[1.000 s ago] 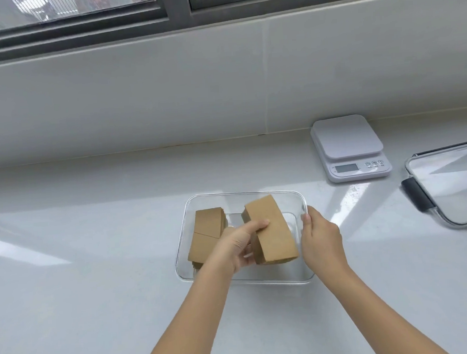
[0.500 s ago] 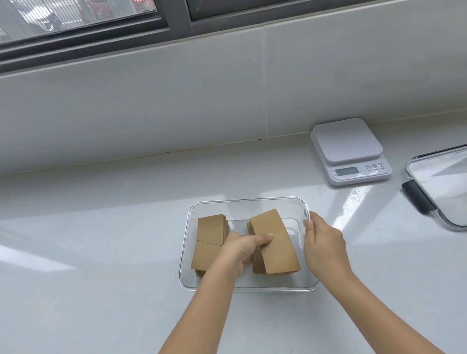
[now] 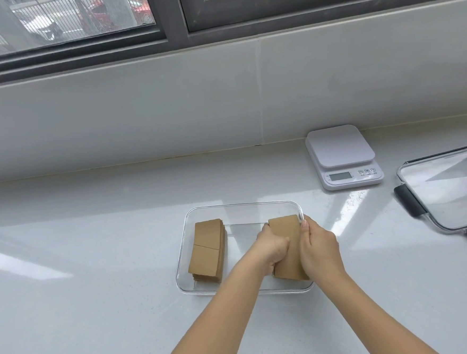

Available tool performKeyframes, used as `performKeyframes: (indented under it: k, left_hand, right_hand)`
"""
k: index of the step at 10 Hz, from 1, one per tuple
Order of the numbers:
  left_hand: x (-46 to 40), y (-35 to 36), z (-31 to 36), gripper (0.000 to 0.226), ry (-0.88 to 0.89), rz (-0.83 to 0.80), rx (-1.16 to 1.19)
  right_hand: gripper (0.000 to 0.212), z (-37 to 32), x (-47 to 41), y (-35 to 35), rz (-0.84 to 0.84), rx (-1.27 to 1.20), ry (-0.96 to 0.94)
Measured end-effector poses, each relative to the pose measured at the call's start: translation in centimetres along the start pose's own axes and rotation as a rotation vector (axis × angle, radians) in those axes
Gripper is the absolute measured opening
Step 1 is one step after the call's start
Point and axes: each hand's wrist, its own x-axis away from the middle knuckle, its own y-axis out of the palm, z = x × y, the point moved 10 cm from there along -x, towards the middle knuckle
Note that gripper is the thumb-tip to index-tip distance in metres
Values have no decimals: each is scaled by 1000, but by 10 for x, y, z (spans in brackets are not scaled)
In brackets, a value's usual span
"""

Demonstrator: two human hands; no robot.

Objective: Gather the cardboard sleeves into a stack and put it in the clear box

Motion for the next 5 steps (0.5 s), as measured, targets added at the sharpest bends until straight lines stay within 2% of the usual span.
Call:
performKeyframes:
  k: [1,3,4,5]
  left_hand:
    - [3,0,-5,61,-8,7,-10]
    - [5,3,-3,68,-30,-33,-53]
    - [9,-1,3,69,-47,-62,-93]
    - [23,-41,19,67,-25,106,-228]
  right_hand:
    - [32,0,0,0,-8,-14,12]
    - [32,0,1,1,-41,-23,33]
    - [31,0,-2,4,-132,-12,44]
    - [58,2,-7,-4,-278,103,138]
